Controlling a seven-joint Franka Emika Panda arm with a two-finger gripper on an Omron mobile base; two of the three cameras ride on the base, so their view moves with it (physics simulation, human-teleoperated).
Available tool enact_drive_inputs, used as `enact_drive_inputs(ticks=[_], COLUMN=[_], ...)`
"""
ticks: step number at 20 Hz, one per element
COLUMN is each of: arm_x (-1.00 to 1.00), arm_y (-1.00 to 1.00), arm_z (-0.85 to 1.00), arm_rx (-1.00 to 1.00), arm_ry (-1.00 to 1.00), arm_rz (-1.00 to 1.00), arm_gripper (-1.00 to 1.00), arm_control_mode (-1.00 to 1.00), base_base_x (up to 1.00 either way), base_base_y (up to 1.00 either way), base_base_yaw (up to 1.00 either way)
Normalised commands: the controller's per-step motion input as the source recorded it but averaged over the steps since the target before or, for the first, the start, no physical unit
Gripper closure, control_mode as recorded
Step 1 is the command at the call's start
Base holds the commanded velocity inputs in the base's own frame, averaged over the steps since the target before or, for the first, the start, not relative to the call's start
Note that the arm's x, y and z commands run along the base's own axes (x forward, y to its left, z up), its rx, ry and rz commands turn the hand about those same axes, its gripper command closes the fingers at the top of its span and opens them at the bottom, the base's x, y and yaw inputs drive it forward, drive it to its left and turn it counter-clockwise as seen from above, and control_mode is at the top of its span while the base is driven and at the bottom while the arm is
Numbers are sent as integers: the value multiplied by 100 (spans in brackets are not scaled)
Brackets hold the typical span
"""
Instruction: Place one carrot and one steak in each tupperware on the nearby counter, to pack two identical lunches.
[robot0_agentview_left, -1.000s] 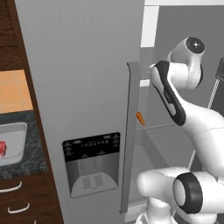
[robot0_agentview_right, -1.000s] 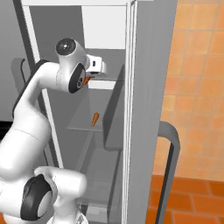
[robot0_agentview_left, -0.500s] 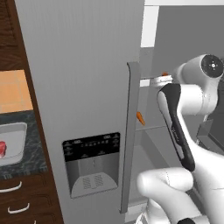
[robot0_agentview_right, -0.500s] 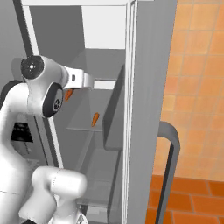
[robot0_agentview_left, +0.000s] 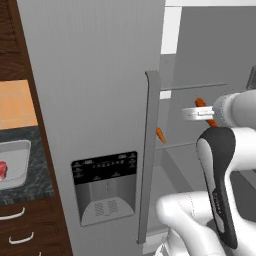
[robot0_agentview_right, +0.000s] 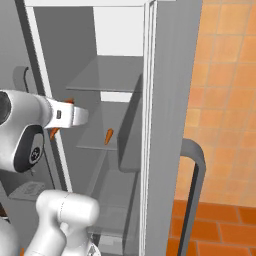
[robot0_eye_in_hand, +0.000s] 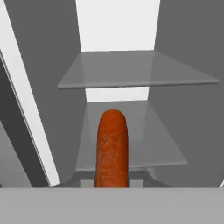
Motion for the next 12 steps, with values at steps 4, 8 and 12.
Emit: enact_drive_inputs(ticks=[4, 8, 12], arm_x=[-72, 0, 0], arm_y=[21, 0, 0], arm_z=[4, 0, 0], arm_rx=[2, 0, 0], arm_ry=[-3, 0, 0], arm_rz=[0, 0, 0], arm_gripper=[100, 100, 100], arm_control_mode=[100, 100, 100], base_base_x=[-24, -94, -81], base_base_y=[10, 82, 100], base_base_yaw=[0, 0, 7])
